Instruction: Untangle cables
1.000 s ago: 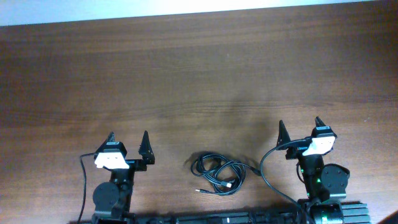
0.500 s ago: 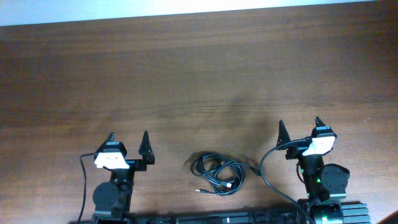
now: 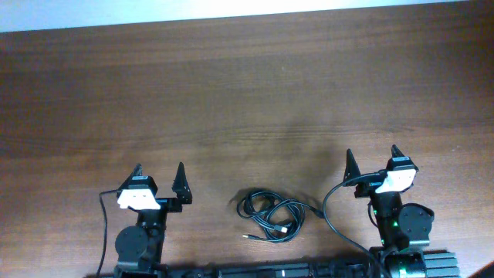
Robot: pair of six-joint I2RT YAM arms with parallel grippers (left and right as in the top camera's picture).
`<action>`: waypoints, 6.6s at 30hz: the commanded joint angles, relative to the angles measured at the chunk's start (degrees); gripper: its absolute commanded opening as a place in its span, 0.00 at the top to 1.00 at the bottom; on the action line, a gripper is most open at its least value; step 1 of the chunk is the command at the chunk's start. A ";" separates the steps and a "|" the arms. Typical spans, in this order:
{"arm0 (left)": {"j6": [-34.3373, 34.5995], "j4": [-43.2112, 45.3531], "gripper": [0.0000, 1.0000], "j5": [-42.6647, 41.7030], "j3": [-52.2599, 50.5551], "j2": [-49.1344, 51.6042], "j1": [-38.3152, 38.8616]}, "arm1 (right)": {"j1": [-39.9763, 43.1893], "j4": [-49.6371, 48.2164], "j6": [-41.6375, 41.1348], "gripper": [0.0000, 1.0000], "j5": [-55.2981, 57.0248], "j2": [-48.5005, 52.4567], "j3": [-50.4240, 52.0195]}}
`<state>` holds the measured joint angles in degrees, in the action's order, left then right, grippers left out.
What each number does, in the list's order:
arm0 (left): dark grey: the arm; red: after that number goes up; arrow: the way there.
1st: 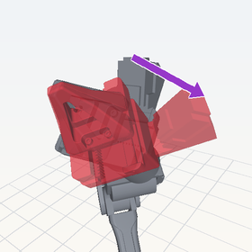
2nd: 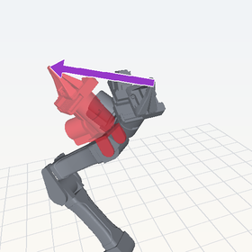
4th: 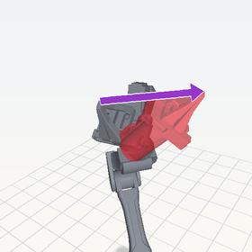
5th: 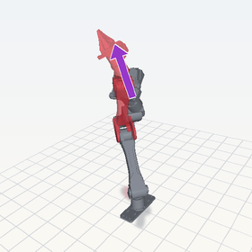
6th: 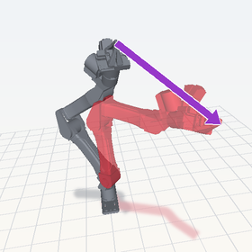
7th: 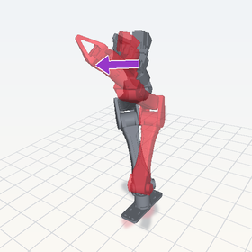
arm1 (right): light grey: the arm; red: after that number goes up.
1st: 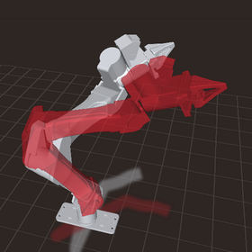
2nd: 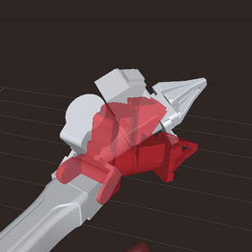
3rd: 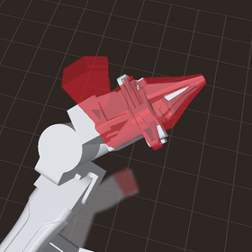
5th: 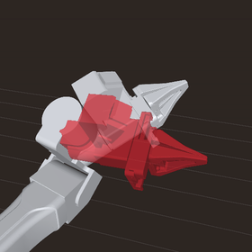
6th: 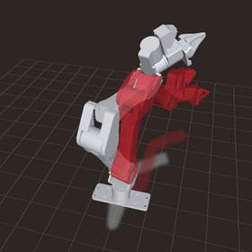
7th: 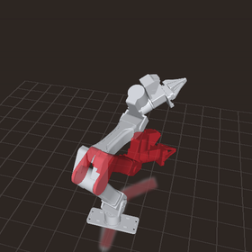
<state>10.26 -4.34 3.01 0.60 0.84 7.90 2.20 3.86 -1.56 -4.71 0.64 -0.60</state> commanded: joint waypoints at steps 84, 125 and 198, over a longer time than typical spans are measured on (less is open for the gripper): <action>-13.38 -36.26 0.01 -17.18 48.85 57.33 -0.20 | -0.26 0.31 -0.24 0.01 0.48 -0.28 0.26; -13.40 -31.41 0.01 -21.68 52.76 64.65 8.79 | -0.26 0.31 -0.24 0.01 0.48 -0.28 0.26; -15.06 -31.26 0.01 -21.73 52.76 71.36 8.98 | -0.26 24.04 4.81 0.01 -17.86 20.28 -30.40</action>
<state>-3.70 -35.70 -17.87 52.10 72.01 16.71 2.20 24.23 0.10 -21.93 14.13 -24.38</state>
